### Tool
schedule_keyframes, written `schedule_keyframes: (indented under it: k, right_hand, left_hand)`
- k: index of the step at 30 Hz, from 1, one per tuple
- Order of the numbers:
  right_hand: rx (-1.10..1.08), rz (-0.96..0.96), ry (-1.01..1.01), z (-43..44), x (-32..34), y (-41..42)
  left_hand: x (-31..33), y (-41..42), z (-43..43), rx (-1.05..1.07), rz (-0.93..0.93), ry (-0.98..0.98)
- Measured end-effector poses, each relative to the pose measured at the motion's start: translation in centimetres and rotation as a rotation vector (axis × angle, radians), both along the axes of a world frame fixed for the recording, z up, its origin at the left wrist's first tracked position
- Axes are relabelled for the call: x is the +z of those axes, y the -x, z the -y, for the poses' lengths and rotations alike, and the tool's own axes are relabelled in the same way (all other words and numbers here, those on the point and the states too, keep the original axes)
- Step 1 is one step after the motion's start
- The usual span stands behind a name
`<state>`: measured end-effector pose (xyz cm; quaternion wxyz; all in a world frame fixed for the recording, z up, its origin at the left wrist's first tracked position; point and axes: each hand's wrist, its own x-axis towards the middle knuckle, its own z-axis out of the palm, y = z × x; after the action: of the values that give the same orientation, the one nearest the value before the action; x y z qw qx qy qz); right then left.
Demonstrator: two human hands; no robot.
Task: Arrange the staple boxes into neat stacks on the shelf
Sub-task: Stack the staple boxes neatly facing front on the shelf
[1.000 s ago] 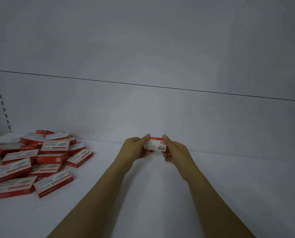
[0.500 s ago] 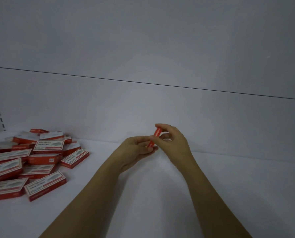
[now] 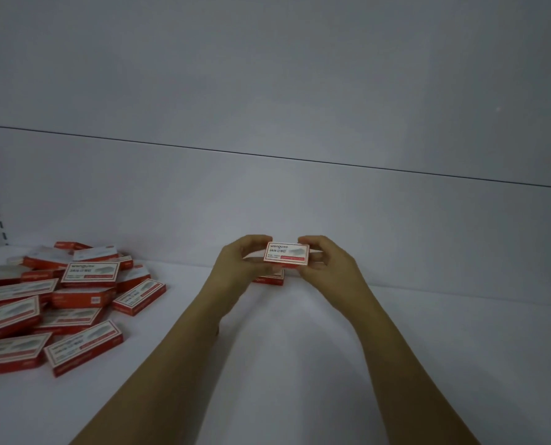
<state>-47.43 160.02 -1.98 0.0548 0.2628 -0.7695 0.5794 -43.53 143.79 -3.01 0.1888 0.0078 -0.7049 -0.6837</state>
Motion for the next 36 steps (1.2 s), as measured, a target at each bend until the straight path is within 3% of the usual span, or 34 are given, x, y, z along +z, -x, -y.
schedule_keyframes:
  k: [12, 15, 18, 24, 30, 36]
  right_hand:
    - [0.043, 0.150, -0.007, 0.5, -1.8, 0.8]
    - [-0.051, 0.069, 0.008, 0.5, -1.6, 0.9]
    - [-0.171, -0.133, -0.015, 0.7, -1.4, 0.7]
    - [-0.237, -0.383, -0.103, 1.0, -1.2, 0.1]
    - [-0.241, -0.438, -0.117, 0.9, -1.1, -0.3]
    - [-0.177, -0.339, -0.103, 0.5, -0.8, -0.1]
  left_hand:
    - [1.3, -0.9, -1.3, 0.015, -0.087, 0.379]
    - [0.9, -0.7, -1.2, 0.084, -0.145, 0.425]
    - [0.5, -0.4, -1.2, 0.177, -0.203, 0.484]
    - [-0.2, 0.0, -1.2, 0.339, -0.273, 0.603]
    - [-0.3, -0.1, -1.2, 0.384, -0.294, 0.641]
    - [0.1, -0.6, -0.7, 0.324, -0.234, 0.614]
